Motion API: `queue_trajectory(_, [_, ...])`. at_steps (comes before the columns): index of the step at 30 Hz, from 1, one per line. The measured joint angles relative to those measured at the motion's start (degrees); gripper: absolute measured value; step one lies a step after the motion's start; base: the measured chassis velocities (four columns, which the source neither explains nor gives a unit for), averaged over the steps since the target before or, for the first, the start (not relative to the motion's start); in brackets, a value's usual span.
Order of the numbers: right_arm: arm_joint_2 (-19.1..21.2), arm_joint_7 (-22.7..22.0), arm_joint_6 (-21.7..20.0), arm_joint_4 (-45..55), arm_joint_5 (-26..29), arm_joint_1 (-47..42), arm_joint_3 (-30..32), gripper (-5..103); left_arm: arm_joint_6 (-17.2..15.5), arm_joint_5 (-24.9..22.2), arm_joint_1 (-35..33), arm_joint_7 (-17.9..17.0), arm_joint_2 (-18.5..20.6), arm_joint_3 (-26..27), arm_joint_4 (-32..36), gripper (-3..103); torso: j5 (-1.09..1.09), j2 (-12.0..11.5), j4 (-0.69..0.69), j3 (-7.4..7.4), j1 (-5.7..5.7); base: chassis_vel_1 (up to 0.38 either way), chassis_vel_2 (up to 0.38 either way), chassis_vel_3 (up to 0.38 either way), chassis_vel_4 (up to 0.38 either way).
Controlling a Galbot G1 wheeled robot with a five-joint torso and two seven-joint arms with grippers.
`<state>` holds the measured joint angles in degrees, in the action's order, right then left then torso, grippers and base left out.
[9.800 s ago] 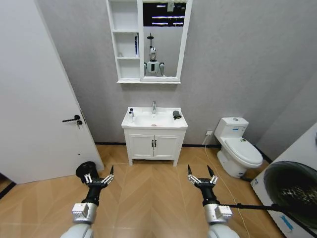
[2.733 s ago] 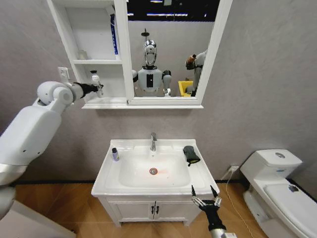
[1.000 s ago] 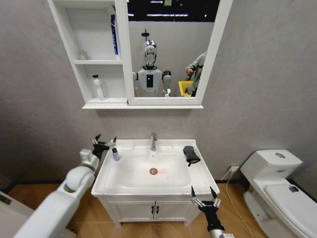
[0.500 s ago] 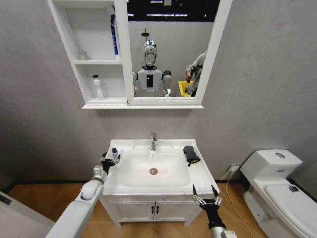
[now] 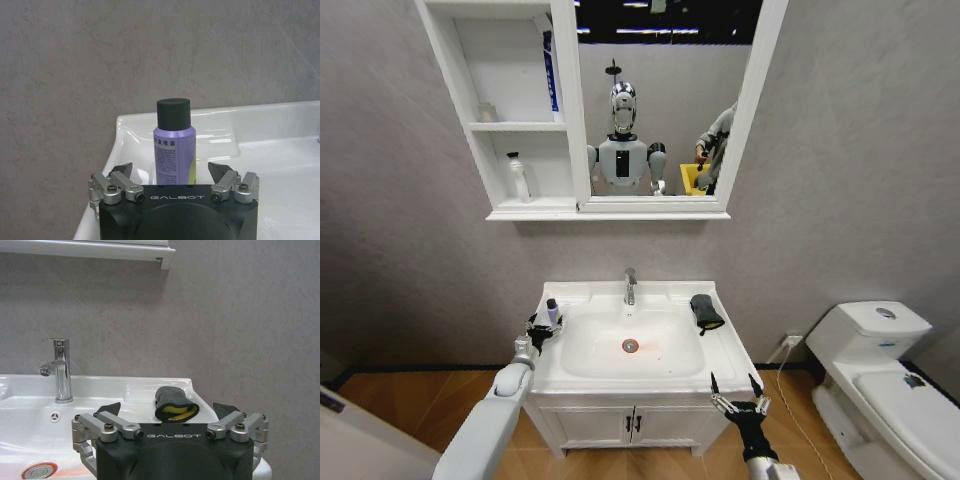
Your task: Move facial cleanser and shampoo from washbasin to cabinet, then wipe washbasin with towel.
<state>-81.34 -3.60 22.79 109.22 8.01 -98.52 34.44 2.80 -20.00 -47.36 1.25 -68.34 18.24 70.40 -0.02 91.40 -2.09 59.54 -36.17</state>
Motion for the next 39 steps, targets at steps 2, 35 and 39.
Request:
queue_trajectory(2, [-0.03, 0.0, 0.13, -0.09, -0.05, -0.14, -0.05, 100, -0.63, -0.07, 0.1, 0.32, -0.03, -0.02, 0.06, 81, -0.02, -0.01, 0.0, 0.01, 0.0, 0.0, 0.0, 0.0, 0.0])
queue_trajectory(35, [-0.03, -0.32, 1.19, -1.88, 0.46, 1.14, -0.47, 100, -17.96, -15.15, -0.83, -4.97, 18.7, -1.52, 35.11, 42, 0.02, -0.01, -0.01, 0.0, 0.0, 0.0, 0.0, 0.0, 0.0])
queue_trajectory(39, [-0.05, -0.29, 0.99, -1.96, 0.29, 1.25, -0.53, 100, -24.5, -24.86, 3.48, -9.05, 25.32, -1.25, 41.43, 42, 0.0, 0.0, 0.0, 0.0, 0.0, 0.0, 0.0, 0.0, 0.0])
